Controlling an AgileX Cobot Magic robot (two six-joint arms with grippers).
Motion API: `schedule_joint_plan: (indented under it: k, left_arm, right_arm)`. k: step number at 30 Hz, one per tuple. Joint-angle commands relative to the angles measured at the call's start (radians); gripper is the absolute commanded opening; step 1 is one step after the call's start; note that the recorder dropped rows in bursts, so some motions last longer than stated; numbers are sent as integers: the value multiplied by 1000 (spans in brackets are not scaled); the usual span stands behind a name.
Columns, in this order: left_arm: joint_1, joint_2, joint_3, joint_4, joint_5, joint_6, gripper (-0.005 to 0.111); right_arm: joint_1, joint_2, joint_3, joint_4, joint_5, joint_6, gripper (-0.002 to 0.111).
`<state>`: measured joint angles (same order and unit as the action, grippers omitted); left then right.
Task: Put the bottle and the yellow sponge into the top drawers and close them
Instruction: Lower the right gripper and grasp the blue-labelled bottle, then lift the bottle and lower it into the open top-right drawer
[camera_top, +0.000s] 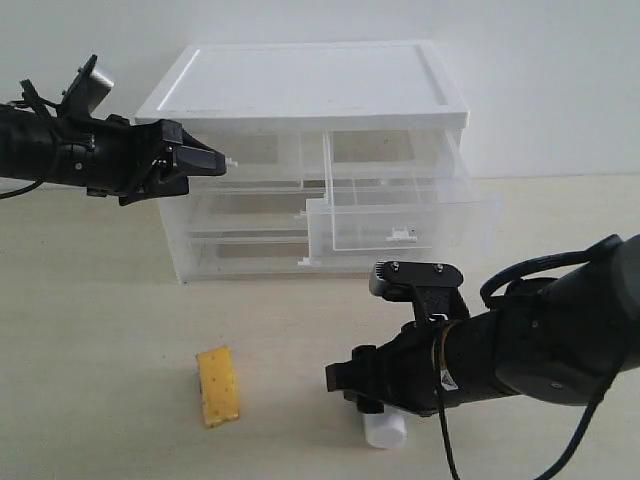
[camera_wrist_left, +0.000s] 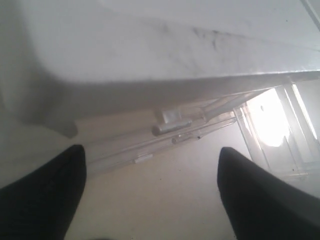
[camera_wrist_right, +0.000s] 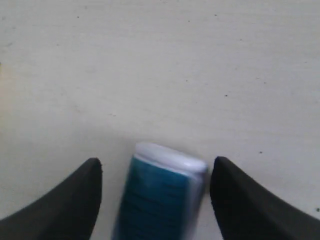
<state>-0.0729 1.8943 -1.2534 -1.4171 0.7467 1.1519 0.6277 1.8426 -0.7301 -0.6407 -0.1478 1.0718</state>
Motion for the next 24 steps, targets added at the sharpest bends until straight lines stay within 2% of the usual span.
schedule_joint_plan:
  k: [1, 6, 7, 8, 9, 10, 15, 20, 24]
  left_arm:
    - [1, -3, 3, 1, 23, 7, 69]
    - [1, -3, 3, 2, 36, 7, 69]
    - [1, -3, 3, 2, 36, 7, 69]
    - [1, -3, 3, 2, 36, 7, 69]
    - [1, -3, 3, 2, 36, 7, 69]
    - [1, -3, 3, 2, 36, 7, 69]
    - [1, -3, 3, 2, 31, 7, 69]
    - [5, -3, 3, 2, 20, 7, 69]
    - [5, -3, 3, 15, 20, 7, 69]
  right_arm:
    - [0, 4, -2, -4, 190, -122, 58]
    - [0, 4, -2, -1, 220, -121, 56]
    - [0, 4, -2, -1, 233, -128, 41]
    - [0, 4, -2, -1, 239, -135, 34]
    - [0, 4, -2, -1, 251, -161, 14]
    - [0, 4, -2, -1, 256, -173, 0]
    - [24, -80, 29, -1, 271, -194, 0]
    - [153, -261, 51, -1, 276, -219, 0]
    - [202, -386, 42, -1, 242, -222, 0]
